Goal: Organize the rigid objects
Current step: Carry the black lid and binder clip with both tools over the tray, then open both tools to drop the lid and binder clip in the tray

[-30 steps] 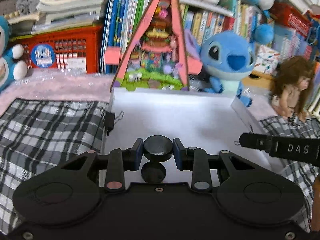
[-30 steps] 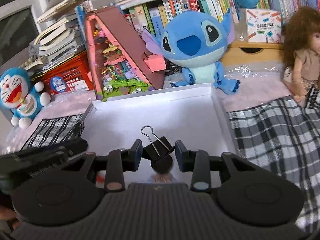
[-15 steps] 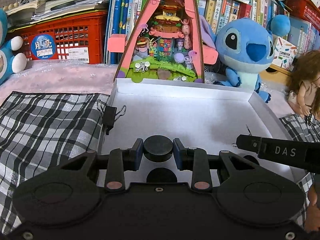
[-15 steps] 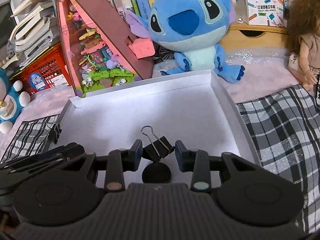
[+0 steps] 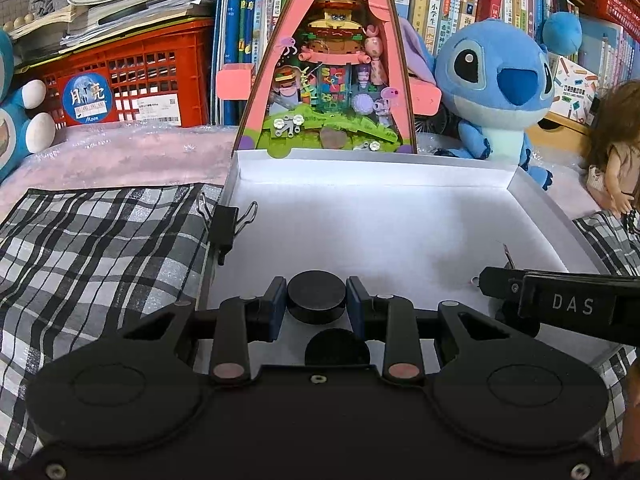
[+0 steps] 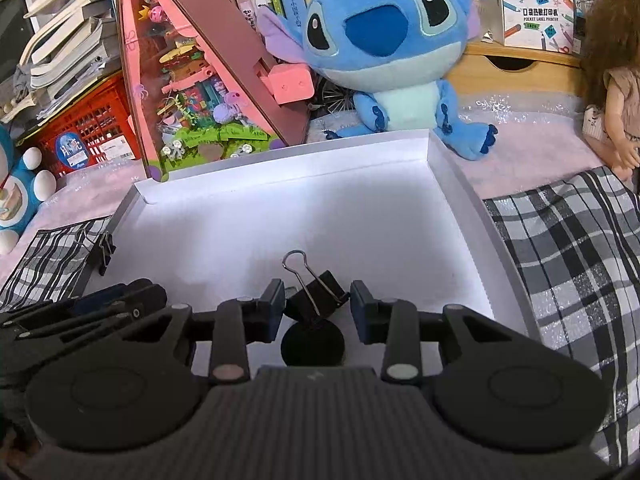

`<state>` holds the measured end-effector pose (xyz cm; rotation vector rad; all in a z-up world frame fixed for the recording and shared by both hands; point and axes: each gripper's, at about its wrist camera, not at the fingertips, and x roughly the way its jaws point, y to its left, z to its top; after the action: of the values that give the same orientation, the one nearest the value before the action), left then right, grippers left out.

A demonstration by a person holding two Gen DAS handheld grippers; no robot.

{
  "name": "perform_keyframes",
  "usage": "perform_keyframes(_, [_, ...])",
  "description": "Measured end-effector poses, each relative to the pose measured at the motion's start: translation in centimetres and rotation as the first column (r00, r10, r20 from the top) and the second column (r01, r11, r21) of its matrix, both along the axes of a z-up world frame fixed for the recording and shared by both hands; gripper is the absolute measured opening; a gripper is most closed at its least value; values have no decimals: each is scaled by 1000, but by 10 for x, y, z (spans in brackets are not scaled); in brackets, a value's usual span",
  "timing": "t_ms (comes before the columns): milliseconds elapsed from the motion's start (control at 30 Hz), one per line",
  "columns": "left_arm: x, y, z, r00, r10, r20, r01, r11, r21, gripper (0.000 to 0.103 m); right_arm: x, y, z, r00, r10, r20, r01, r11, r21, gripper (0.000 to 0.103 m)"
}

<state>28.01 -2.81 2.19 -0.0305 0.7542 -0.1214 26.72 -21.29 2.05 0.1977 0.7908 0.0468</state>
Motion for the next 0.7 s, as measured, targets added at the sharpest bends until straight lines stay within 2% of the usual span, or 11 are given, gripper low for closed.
perform_keyframes(233, [-2, -3, -1, 1000, -14, 11, 13, 1000, 20, 30, -2, -2, 0, 1000, 5, 7, -5, 1000, 14, 41])
perform_keyframes(333, [-6, -2, 1, 1000, -14, 4, 13, 1000, 17, 31, -4, -4, 0, 1000, 4, 15, -4, 1000, 29, 44])
perform_keyframes(367, [-10, -1, 3, 1000, -14, 4, 14, 1000, 19, 31, -6, -5, 2, 1000, 2, 20, -3, 999, 41, 46])
perform_keyframes(400, [-14, -1, 5, 1000, -22, 13, 22, 1000, 18, 32, -10, -8, 4, 999, 3, 32, -5, 998, 59, 59])
perform_keyframes(467, [-23, 1, 10, 999, -41, 31, 40, 999, 20, 41, -18, -13, 9, 998, 20, 61, -25, 996, 84, 65])
perform_keyframes(567, [-35, 3, 18, 997, -59, 49, 58, 998, 14, 44, -30, -19, 16, 995, 36, 92, -43, 996, 73, 71])
perform_keyframes(700, [-54, 6, 30, 993, -82, 80, 82, 997, 4, 56, -47, -26, 23, 991, 46, 124, -56, 996, 74, 77])
